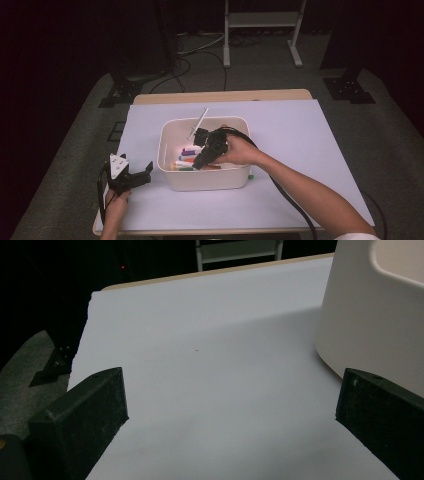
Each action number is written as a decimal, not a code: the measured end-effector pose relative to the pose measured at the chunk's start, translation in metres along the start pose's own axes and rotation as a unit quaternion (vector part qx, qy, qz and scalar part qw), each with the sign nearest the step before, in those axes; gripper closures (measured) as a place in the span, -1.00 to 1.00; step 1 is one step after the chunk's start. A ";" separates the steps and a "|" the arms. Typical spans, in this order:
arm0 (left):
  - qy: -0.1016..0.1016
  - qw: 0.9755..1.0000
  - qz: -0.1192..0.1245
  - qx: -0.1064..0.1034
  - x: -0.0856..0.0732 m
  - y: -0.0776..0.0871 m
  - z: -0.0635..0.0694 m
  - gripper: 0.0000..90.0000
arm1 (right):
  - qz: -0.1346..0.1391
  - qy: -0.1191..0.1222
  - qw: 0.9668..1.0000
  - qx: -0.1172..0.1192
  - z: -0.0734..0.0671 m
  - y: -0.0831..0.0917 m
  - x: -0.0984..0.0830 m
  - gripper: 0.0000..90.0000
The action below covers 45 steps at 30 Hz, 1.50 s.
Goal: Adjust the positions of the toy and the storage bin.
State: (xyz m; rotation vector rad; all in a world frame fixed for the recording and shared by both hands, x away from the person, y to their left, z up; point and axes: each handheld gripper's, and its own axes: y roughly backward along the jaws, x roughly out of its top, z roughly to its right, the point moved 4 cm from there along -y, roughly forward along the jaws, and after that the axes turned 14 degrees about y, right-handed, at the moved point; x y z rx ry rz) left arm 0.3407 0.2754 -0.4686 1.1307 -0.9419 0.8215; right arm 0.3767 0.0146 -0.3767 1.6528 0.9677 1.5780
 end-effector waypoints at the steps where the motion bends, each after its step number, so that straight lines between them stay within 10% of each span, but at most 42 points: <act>1: 0.000 1.000 0.000 0.000 0.000 0.000 0.000 -1.00 | -0.002 -0.001 1.000 0.003 0.000 -0.001 0.000 0.68; 11: 0.001 1.000 0.001 0.000 0.000 0.000 0.000 -1.00 | -0.003 -0.005 1.000 -0.017 -0.002 0.008 -0.001 0.57; 20: -0.002 1.000 0.000 0.001 0.000 0.000 0.000 -1.00 | 0.054 -0.022 0.997 -0.057 -0.008 0.069 -0.014 0.47; 34: 0.000 1.000 -0.002 0.003 0.000 0.000 0.000 -1.00 | 0.097 -0.069 0.984 -0.133 -0.022 0.150 -0.075 0.38; 45: -0.003 1.000 -0.003 0.004 0.000 0.000 0.000 -1.00 | 0.111 -0.139 0.969 -0.170 -0.021 0.163 -0.142 0.18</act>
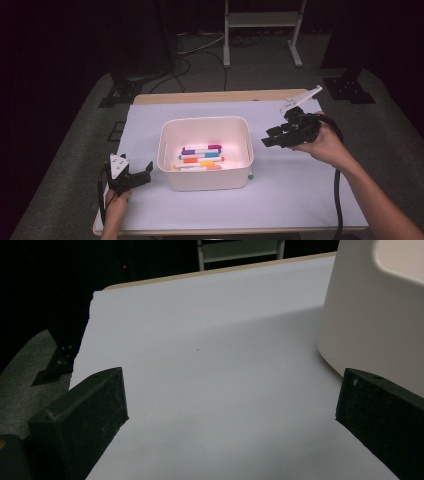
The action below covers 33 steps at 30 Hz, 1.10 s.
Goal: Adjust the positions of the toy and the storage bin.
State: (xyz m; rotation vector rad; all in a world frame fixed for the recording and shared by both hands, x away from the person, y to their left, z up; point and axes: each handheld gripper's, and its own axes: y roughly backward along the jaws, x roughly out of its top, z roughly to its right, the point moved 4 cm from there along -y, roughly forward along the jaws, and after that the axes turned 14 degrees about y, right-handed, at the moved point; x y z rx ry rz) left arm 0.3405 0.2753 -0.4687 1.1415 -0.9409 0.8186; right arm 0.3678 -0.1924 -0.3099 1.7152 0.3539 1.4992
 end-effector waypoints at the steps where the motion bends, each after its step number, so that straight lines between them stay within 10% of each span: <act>1: 0.000 1.000 0.000 0.000 0.000 0.000 0.000 -1.00 | 0.000 -0.007 1.000 -0.006 0.002 -0.001 -0.007 0.16; 12: 0.001 1.000 0.001 0.001 0.000 0.000 0.000 -1.00 | -0.003 -0.085 0.996 -0.019 0.012 -0.055 -0.069 -0.08; 33: 0.002 1.000 0.002 -0.001 0.000 0.000 0.000 -1.00 | -0.031 -0.134 0.987 -0.081 -0.006 -0.136 -0.089 -0.34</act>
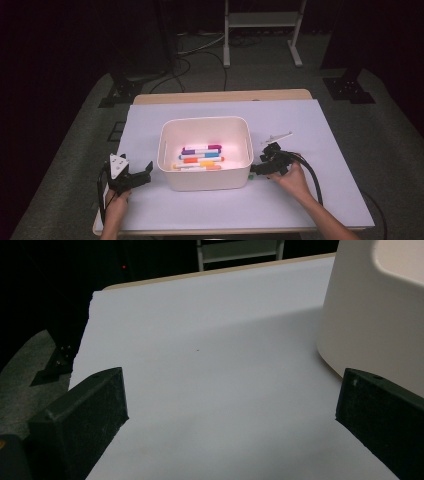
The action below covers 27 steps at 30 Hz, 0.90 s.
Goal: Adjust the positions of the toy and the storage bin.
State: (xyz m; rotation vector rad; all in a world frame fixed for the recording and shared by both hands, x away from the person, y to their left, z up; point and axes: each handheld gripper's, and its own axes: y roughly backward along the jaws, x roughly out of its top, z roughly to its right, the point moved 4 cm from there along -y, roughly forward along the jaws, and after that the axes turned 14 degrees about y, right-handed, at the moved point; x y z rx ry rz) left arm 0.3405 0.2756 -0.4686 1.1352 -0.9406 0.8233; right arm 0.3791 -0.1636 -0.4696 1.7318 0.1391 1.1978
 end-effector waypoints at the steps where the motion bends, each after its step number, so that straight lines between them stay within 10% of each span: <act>1: 0.000 1.000 0.000 0.000 0.000 0.000 0.000 -1.00 | -0.002 0.000 1.000 -0.003 -0.001 -0.002 -0.001 -0.34; 19: 0.001 1.000 -0.001 0.000 0.000 0.000 0.000 -1.00 | -0.035 0.010 0.995 -0.090 0.021 0.000 -0.008 -0.19; 27: 0.002 1.000 -0.001 0.000 0.000 0.000 0.000 -1.00 | -0.049 0.001 0.991 -0.127 0.036 0.005 -0.011 0.20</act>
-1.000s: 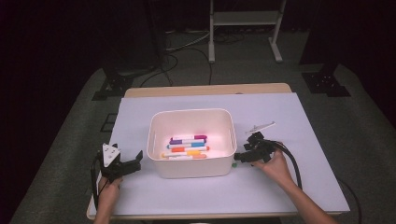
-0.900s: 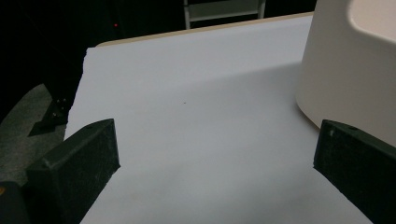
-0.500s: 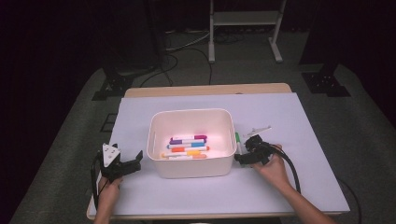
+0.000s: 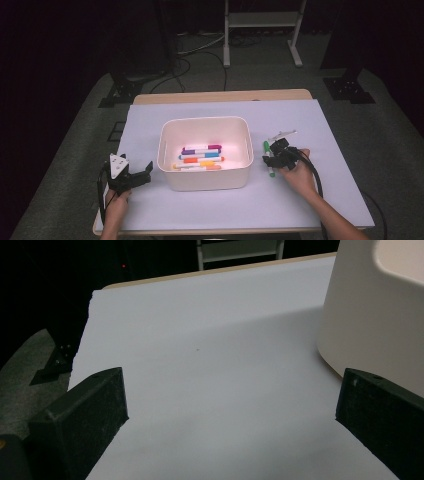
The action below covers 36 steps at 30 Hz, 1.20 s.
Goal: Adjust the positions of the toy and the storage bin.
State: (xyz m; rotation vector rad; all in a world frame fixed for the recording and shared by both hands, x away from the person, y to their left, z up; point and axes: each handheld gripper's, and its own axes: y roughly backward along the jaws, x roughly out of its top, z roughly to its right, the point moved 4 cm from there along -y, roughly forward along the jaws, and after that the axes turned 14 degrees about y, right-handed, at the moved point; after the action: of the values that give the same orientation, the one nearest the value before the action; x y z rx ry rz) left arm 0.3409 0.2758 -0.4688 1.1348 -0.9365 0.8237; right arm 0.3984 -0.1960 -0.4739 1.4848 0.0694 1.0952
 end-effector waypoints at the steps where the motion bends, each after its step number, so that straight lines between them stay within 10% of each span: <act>1: 0.000 1.000 0.000 0.000 0.000 0.000 0.000 -1.00 | -0.001 -0.002 1.000 0.003 0.001 0.000 0.000 0.26; 11: 0.001 1.000 -0.001 0.000 0.000 0.000 0.000 -1.00 | -0.002 -0.007 0.999 0.032 0.006 0.002 -0.003 0.66; 36: -0.003 1.000 -0.002 -0.001 0.000 0.000 0.000 -1.00 | 0.023 -0.017 0.993 0.112 0.020 0.052 0.008 0.69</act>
State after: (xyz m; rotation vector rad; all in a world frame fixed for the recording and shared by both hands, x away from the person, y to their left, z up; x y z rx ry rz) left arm 0.3409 0.2755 -0.4689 1.1382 -0.9388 0.8164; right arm 0.3879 -0.2198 -0.4237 1.7127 0.1384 1.1268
